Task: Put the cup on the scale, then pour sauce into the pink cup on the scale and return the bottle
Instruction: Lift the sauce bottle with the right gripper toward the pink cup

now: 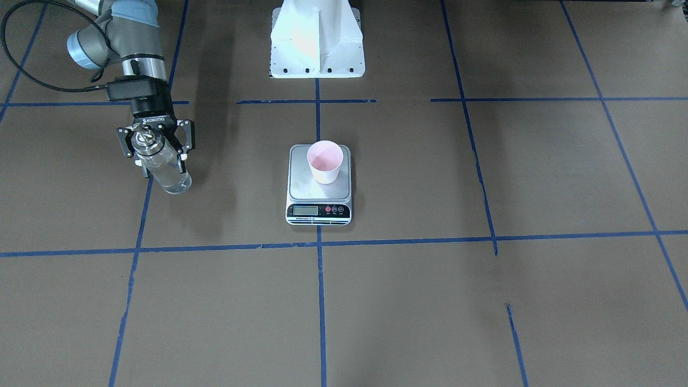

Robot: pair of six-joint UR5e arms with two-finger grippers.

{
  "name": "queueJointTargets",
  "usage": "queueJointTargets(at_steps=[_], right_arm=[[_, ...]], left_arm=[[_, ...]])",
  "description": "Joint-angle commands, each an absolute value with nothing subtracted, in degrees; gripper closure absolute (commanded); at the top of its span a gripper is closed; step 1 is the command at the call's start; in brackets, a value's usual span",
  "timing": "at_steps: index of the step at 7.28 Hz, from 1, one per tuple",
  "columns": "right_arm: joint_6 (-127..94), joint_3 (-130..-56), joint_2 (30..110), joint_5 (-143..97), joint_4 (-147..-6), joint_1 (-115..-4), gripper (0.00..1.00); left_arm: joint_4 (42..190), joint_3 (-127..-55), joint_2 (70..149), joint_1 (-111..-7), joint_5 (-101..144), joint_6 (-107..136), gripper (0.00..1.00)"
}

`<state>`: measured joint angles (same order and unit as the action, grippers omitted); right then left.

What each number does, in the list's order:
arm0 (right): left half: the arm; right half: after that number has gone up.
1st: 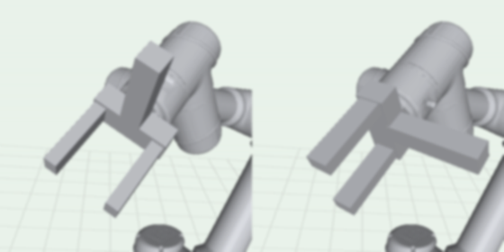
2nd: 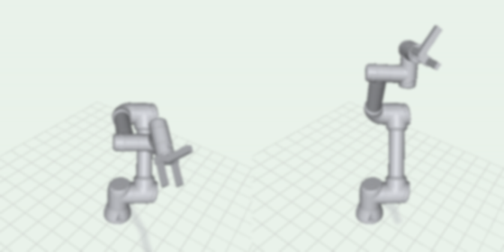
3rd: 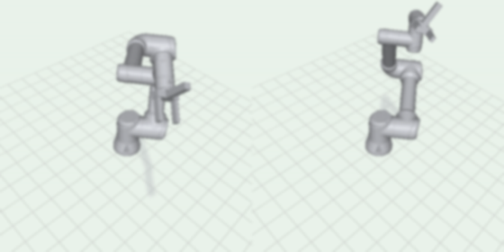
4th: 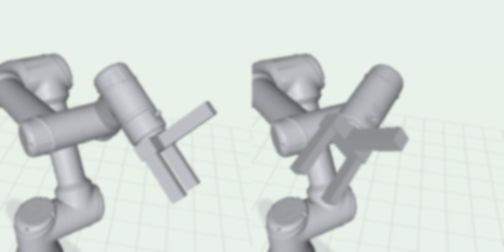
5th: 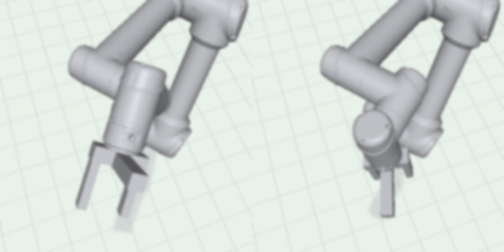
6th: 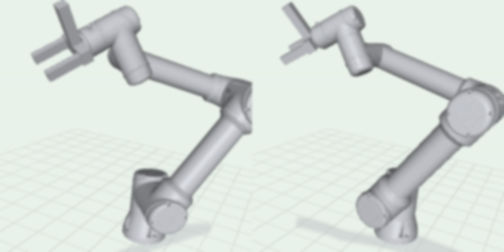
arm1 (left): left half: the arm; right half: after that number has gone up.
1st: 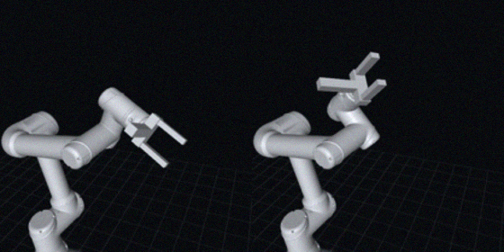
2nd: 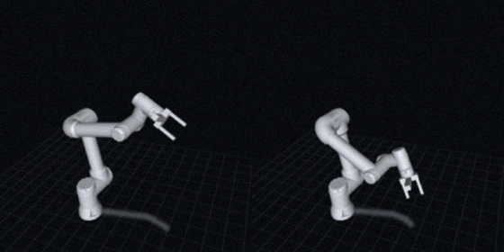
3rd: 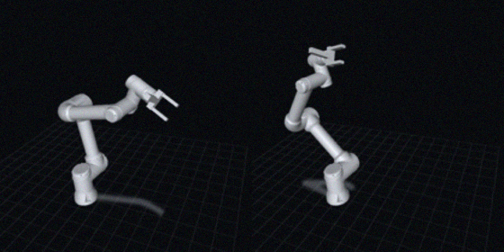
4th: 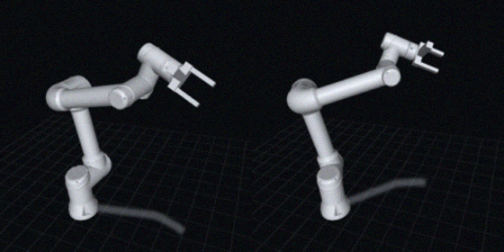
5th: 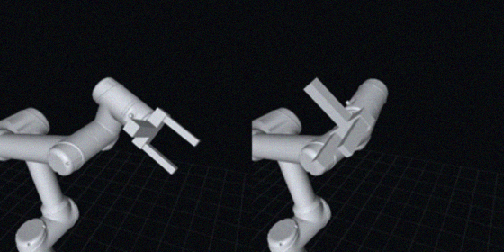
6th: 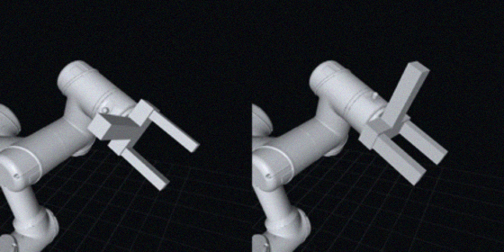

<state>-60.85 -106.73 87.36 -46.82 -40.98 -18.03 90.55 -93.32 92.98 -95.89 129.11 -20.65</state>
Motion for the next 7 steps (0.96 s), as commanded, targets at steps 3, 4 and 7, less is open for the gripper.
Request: queueJointTargets(at_steps=[3,4,7], right_arm=[[-52.05,-106.08,79.30,-47.37,-47.60,-19.07,1.00],[-48.99,-106.43,78.23,-47.55,-51.73,-19.07,1.00],[-44.48,-106.00,74.82,-46.15,-56.21,-18.46,1.00]], left_arm=[[90.44,-93.16,90.19,-95.80,133.55,-20.39,0.00],[91.14,-93.77,88.78,-95.71,134.64,-20.56,0.00],[91.41,-93.87,88.77,-95.54,134.74,-20.92,0.00]])
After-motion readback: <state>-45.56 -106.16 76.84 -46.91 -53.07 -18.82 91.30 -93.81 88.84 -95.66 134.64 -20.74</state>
